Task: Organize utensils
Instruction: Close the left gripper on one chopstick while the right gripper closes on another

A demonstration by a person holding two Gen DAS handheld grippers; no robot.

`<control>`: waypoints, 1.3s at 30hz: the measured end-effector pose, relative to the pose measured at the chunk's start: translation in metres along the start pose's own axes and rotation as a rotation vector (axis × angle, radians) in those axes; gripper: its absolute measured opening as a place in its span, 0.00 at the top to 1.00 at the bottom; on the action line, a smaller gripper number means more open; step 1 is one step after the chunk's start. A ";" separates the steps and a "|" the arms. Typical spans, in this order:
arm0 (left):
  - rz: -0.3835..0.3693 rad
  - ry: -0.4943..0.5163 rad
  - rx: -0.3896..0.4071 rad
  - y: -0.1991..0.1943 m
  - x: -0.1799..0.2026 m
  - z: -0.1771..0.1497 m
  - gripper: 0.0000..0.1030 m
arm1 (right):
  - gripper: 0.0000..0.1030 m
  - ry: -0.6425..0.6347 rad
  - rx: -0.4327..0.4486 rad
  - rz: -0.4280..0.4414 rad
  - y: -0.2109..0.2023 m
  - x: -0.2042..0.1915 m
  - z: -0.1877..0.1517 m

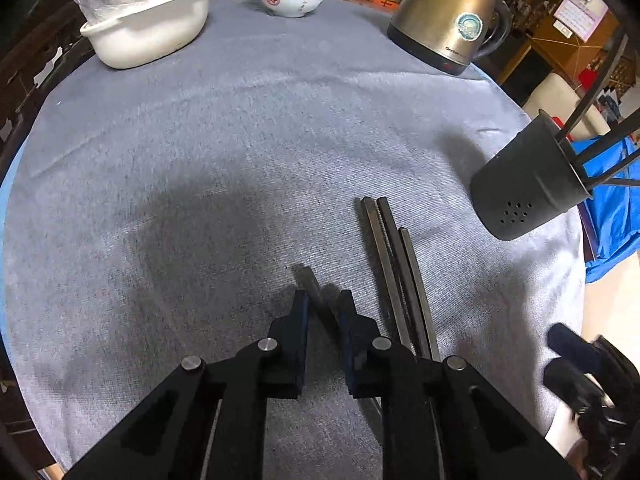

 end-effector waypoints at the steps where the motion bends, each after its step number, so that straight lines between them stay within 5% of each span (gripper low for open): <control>1: -0.004 0.003 0.005 -0.001 -0.001 -0.001 0.85 | 0.64 -0.002 -0.013 0.007 0.008 -0.003 0.001; 12: -0.028 0.010 0.009 -0.019 -0.017 -0.018 0.86 | 0.75 -0.038 -0.085 -0.041 0.067 -0.017 0.001; 19: -0.034 0.008 -0.002 -0.017 -0.023 -0.015 0.85 | 0.79 -0.050 -0.107 -0.139 0.068 0.004 0.000; 27: -0.035 -0.019 -0.008 -0.023 -0.034 -0.017 0.83 | 0.79 -0.032 -0.093 -0.077 0.070 -0.009 0.015; 39: -0.042 -0.010 -0.024 -0.015 -0.027 -0.015 0.85 | 0.85 -0.047 -0.157 -0.155 0.078 0.004 0.013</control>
Point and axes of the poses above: each gripper's, at about its wrist camera, not at the fingertips, and y roughly the way its jaws point, x to its right, z to its top, the point moved 7 cm from there along y, roughly the way its jaws point, and after that the axes turned 6 degrees about x, right-handed, at the moved point
